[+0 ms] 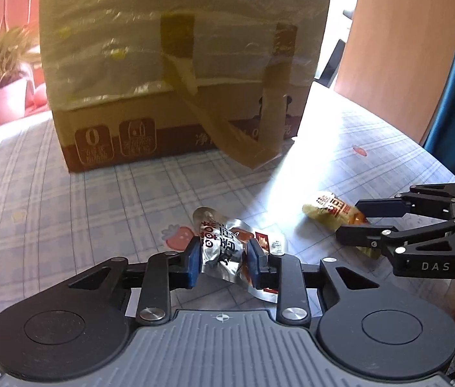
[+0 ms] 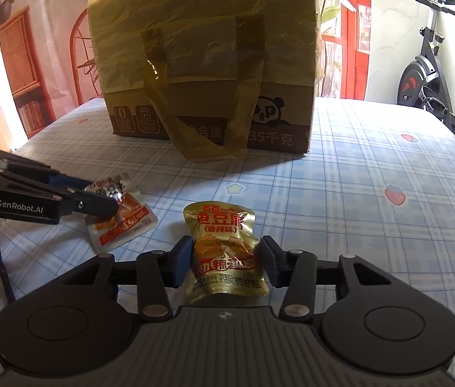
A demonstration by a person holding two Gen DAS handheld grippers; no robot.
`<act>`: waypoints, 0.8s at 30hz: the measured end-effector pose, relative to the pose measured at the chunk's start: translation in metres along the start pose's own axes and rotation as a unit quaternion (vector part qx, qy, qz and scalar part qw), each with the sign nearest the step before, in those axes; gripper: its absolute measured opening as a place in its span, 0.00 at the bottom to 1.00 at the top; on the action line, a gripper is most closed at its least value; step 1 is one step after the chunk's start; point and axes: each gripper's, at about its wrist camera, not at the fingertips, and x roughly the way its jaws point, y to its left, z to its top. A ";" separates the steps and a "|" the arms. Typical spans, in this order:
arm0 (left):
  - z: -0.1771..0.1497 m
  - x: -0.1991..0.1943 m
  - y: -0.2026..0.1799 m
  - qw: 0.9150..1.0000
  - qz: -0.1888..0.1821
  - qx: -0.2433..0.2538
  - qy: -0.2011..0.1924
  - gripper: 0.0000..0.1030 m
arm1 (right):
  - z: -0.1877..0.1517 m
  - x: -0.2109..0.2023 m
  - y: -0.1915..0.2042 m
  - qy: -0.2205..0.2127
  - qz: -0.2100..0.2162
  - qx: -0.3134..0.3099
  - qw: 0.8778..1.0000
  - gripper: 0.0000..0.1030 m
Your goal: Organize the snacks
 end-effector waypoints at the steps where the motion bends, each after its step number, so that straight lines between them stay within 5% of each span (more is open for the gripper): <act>1: 0.001 -0.002 0.000 1.000 -0.001 0.000 -0.003 0.28 | 0.000 -0.001 0.000 -0.001 0.000 0.000 1.000 0.47; 13: 0.030 -0.035 0.006 0.998 0.005 -0.015 -0.061 0.23 | 0.023 -0.023 -0.001 -0.050 0.005 0.016 0.999 0.47; 24: 0.096 -0.101 0.014 0.984 0.014 0.014 -0.179 0.10 | 0.099 -0.065 0.006 -0.161 0.014 -0.020 0.987 0.47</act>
